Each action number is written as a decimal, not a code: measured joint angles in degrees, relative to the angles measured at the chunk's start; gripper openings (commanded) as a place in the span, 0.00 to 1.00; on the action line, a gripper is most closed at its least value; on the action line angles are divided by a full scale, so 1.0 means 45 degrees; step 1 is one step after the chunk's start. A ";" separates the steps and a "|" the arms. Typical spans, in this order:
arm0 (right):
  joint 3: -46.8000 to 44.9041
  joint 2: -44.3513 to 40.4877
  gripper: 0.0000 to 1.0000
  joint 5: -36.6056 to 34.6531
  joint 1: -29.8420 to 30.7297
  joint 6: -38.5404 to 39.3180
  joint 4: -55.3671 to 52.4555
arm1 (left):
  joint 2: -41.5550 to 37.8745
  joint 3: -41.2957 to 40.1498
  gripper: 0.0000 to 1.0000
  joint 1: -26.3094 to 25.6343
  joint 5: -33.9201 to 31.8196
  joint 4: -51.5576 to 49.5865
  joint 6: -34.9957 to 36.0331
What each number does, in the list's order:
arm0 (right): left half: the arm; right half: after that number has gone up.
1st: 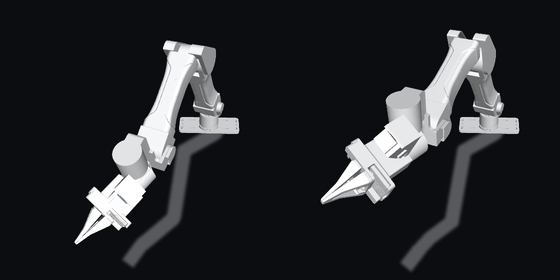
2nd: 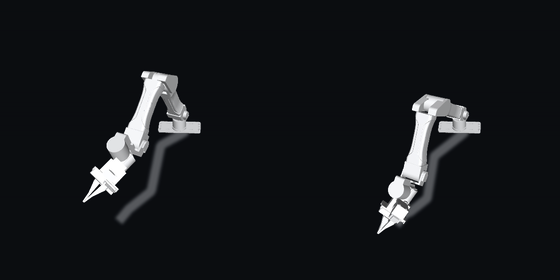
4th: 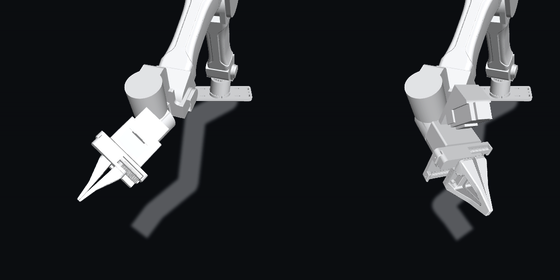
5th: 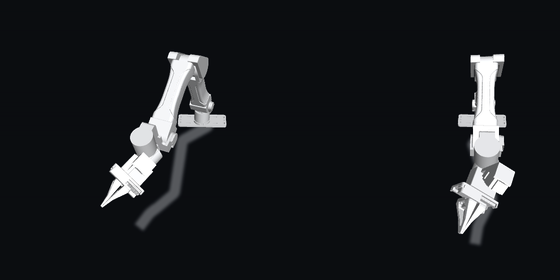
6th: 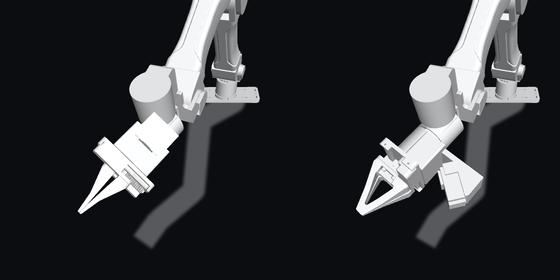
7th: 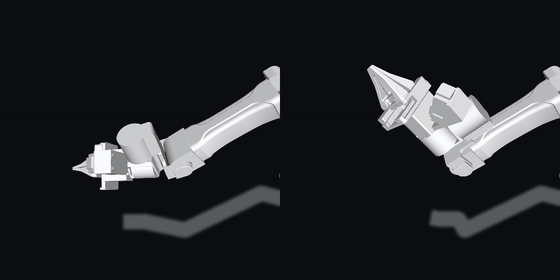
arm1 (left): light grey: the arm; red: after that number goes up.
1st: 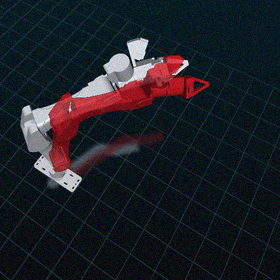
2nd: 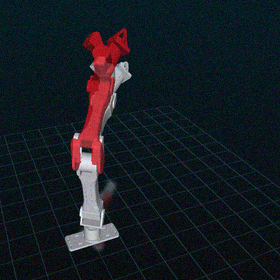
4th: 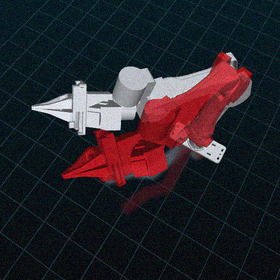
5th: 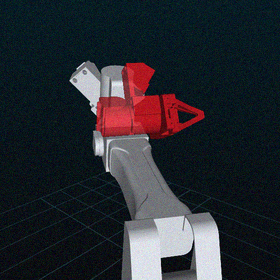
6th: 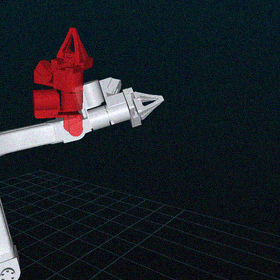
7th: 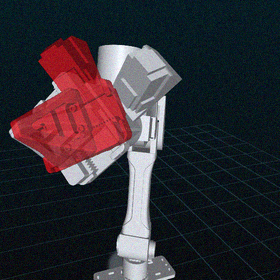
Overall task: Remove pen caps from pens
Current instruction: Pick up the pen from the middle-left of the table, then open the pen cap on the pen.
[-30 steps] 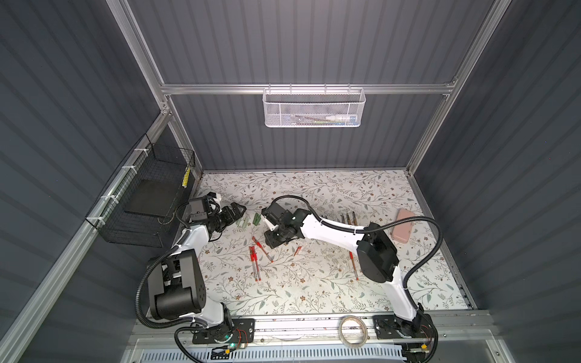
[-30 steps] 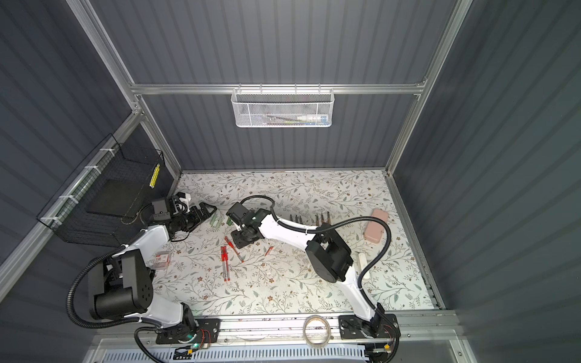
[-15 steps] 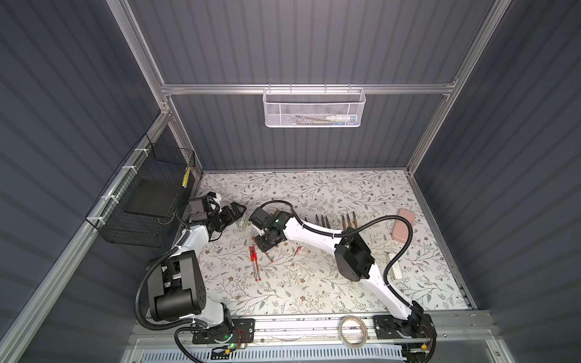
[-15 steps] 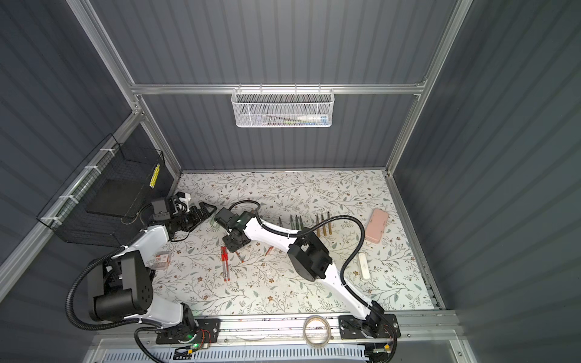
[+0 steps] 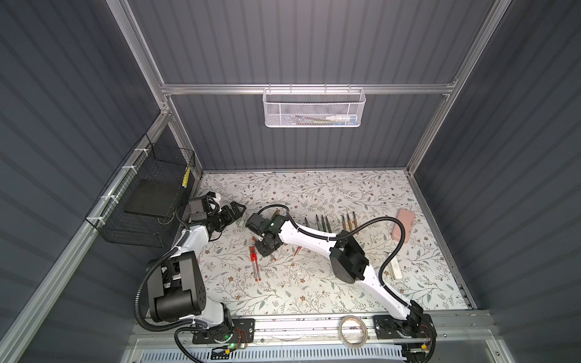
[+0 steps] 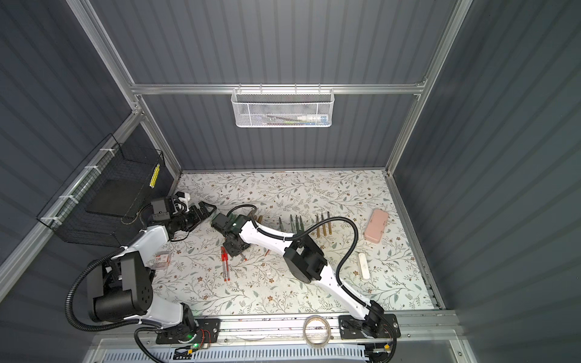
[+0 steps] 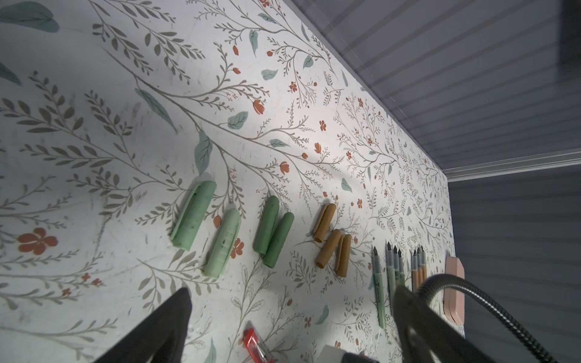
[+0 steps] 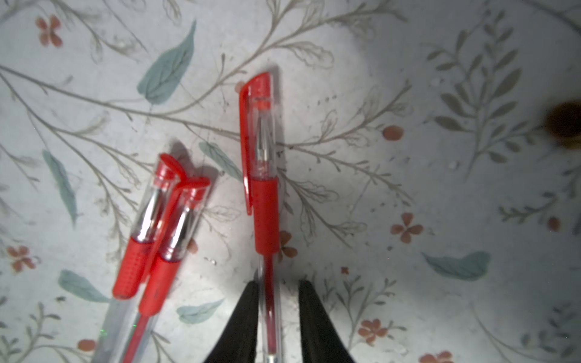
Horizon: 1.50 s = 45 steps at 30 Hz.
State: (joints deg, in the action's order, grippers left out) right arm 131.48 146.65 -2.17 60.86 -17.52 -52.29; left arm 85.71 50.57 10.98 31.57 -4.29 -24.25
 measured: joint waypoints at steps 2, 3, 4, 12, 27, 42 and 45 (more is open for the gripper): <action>-0.0607 -0.0340 0.08 -0.0180 0.0000 -0.0034 0.0228 | 0.0000 0.0000 1.00 0.0000 0.0029 0.0005 -0.0005; -0.1020 -0.0568 0.07 -0.0228 0.0000 -0.0053 0.0340 | 0.0000 0.0000 1.00 0.0000 0.0029 0.0010 -0.0010; -0.1394 -0.0792 0.05 -0.0262 -0.0005 -0.0092 0.0447 | 0.0000 0.0000 1.00 0.0000 0.0029 0.0010 -0.0039; -0.3774 -0.2210 0.00 -0.0568 -0.0199 -0.0219 0.1132 | 0.0000 -0.0019 1.00 0.0000 0.0549 0.0277 -0.0151; -0.6635 -0.6091 0.00 -0.1331 -0.0957 -0.0724 0.3988 | 0.0000 -0.1001 0.86 -0.1545 0.3852 0.3716 -0.2050; -0.7164 -0.6640 0.00 -0.0923 -0.0971 -0.1030 0.4983 | 0.0005 -0.1039 0.64 -0.2540 0.5255 0.5139 -0.2671; -0.7553 -0.7033 0.00 -0.0597 -0.1030 -0.1166 0.5246 | 0.0005 -0.1039 0.65 -0.2540 0.5328 0.5158 -0.2671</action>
State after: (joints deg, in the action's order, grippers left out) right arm 97.49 115.00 -4.86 56.23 -22.76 -28.69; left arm 85.73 45.89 -0.45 55.55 18.92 -36.27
